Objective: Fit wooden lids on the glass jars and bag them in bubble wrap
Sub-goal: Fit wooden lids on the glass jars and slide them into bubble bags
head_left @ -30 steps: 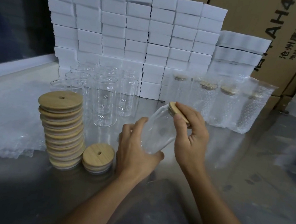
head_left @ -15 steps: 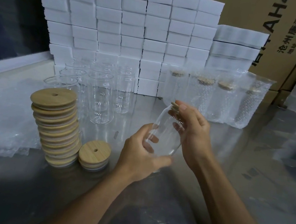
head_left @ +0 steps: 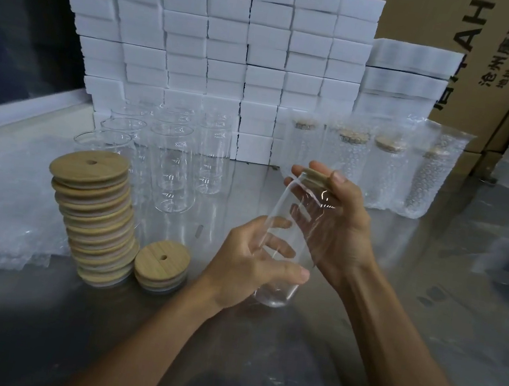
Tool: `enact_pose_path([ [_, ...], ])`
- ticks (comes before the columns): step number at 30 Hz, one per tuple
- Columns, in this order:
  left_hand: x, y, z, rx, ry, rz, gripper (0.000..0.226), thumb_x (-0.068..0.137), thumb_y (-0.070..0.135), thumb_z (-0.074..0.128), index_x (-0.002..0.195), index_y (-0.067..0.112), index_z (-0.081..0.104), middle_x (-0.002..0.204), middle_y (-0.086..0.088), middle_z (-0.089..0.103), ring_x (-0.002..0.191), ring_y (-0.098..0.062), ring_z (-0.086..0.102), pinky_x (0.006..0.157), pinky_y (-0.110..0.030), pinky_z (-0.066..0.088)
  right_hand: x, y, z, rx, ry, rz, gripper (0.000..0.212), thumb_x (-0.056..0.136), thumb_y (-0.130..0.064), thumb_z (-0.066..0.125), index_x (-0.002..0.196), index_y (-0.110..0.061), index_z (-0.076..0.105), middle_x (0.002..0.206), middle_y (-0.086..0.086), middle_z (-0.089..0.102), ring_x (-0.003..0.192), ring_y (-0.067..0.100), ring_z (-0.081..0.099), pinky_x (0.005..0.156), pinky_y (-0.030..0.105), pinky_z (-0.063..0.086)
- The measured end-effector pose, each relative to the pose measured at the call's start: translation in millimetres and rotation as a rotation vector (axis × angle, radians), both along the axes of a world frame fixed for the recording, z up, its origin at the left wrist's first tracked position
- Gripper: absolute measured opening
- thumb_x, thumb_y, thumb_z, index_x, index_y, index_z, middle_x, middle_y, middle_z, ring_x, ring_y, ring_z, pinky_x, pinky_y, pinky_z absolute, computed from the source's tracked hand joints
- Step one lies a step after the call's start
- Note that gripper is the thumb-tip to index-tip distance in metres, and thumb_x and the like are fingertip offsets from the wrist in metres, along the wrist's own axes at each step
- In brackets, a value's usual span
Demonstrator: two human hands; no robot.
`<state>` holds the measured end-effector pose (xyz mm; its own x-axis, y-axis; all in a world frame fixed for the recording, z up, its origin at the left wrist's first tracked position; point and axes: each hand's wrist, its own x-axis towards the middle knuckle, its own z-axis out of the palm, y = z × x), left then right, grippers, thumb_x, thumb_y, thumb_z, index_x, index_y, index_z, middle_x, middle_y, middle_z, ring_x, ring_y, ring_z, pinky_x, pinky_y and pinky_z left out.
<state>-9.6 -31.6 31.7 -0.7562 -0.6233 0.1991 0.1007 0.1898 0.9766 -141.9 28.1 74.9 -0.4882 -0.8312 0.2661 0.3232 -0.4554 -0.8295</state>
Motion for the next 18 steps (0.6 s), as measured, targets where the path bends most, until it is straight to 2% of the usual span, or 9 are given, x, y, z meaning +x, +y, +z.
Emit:
enact_pose_path([
  [2,-4.0,1.4,-6.0,-0.173,-0.033,0.197,0.077,0.046,0.047,0.086,0.116,0.038,0.055,0.094,0.009,0.067,0.075,-0.014,0.068,0.065,-0.030,0.056,2.5,-0.7,0.7,0.019,0.056,-0.071,0.026,0.077,-0.035,0.065,0.100,-0.022,0.069,0.112,0.003,0.073,0.103,0.014,0.068,0.089,0.032,0.046],
  [4,-6.4,1.6,-12.9,-0.367,-0.107,0.399,0.083,0.045,0.054,0.082,0.121,0.044,0.048,0.097,0.018,0.062,0.078,-0.007,0.063,0.066,-0.025,0.054,6.7,-2.8,-0.8,0.064,0.153,-0.196,0.029,0.075,-0.037,0.072,0.100,-0.023,0.071,0.104,-0.002,0.075,0.096,0.010,0.070,0.082,0.028,0.049],
  [6,-6.9,0.5,-16.0,-0.465,-0.160,0.529,0.089,0.046,0.059,0.077,0.126,0.044,0.041,0.102,0.022,0.058,0.084,0.001,0.058,0.070,-0.017,0.047,14.1,-5.9,-5.2,0.101,0.286,-0.290,0.048,0.074,-0.043,0.076,0.117,-0.024,0.068,0.103,-0.008,0.076,0.097,0.006,0.072,0.079,0.021,0.052],
  [8,-7.9,-1.0,-16.8,-0.431,-0.155,0.566,0.092,0.043,0.058,0.076,0.126,0.040,0.039,0.106,0.019,0.059,0.089,0.003,0.057,0.074,-0.018,0.047,23.8,-9.3,-10.8,0.090,0.425,-0.315,0.066,0.074,-0.045,0.079,0.134,-0.027,0.055,0.106,-0.013,0.075,0.100,0.002,0.070,0.082,0.016,0.053],
  [12,-9.5,-4.5,-16.4,-0.368,-0.118,0.586,0.082,0.042,0.063,0.068,0.116,0.044,0.038,0.110,0.017,0.061,0.097,0.003,0.059,0.076,-0.021,0.052,36.1,-17.6,-20.8,0.113,0.619,-0.337,0.089,0.068,-0.055,0.082,0.143,-0.036,0.039,0.121,-0.014,0.068,0.117,0.002,0.063,0.102,0.030,0.049],
  [15,-9.7,-7.0,-18.4,-0.343,-0.118,0.602,0.077,0.044,0.062,0.061,0.115,0.041,0.040,0.109,0.016,0.062,0.099,-0.002,0.061,0.074,-0.020,0.051,38.7,-19.7,-24.9,0.142,0.667,-0.319,0.088,0.070,-0.052,0.082,0.144,-0.034,0.039,0.130,-0.017,0.062,0.121,-0.004,0.057,0.103,0.028,0.045],
  [18,-10.1,-8.5,-20.9,-0.271,-0.140,0.603,0.071,0.045,0.056,0.062,0.109,0.035,0.040,0.096,0.015,0.059,0.096,-0.009,0.062,0.066,-0.017,0.045,38.6,-20.5,-30.7,0.170,0.707,-0.280,0.070,0.077,-0.039,0.085,0.134,-0.033,0.046,0.126,-0.023,0.061,0.117,-0.005,0.058,0.099,0.028,0.044],
])
